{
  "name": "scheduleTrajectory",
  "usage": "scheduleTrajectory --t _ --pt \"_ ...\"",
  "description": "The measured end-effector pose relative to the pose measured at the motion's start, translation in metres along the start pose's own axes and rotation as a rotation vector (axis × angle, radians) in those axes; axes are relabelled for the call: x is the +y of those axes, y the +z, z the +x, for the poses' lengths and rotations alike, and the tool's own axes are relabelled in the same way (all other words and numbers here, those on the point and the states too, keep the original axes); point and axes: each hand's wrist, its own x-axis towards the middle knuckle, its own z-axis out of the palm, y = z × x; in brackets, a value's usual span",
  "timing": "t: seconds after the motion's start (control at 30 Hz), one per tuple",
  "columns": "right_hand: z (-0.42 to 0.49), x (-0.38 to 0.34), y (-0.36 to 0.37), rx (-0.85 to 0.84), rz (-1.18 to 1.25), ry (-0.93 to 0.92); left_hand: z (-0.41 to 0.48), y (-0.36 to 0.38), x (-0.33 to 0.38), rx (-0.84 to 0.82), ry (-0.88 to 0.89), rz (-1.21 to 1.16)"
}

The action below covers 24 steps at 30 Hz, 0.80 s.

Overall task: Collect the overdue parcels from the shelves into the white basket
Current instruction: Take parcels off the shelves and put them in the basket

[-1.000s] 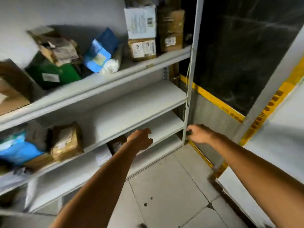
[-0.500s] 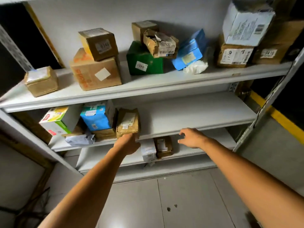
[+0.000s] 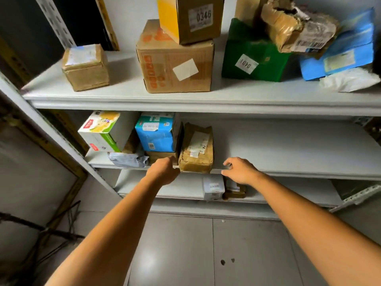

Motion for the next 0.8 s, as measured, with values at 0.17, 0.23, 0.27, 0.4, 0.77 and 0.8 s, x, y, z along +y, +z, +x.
scheduleTrajectory --t 0.17,0.23,0.27,0.4,0.77,0.8 --pt "0.072 -0.004 0.011 -0.029 0.072 -0.023 0.047 0.027 -0.001 0.048 -0.053 -0.09" --pt "0.095 -0.005 0.017 -0.022 0.113 -0.031 0.065 0.039 -0.002 0.067 -0.09 -0.13" --pt "0.107 -0.003 0.022 -0.022 0.136 -0.028 0.076 0.047 -0.004 0.07 -0.115 -0.15" --pt "0.139 0.001 0.038 -0.005 0.222 -0.01 0.101 0.07 -0.009 0.107 -0.192 -0.227" --pt "0.144 0.012 0.05 -0.016 0.415 0.037 0.094 0.094 -0.002 0.118 -0.236 -0.489" --pt "0.139 0.016 0.048 -0.017 0.42 0.043 0.087 0.097 0.002 0.105 -0.245 -0.55"
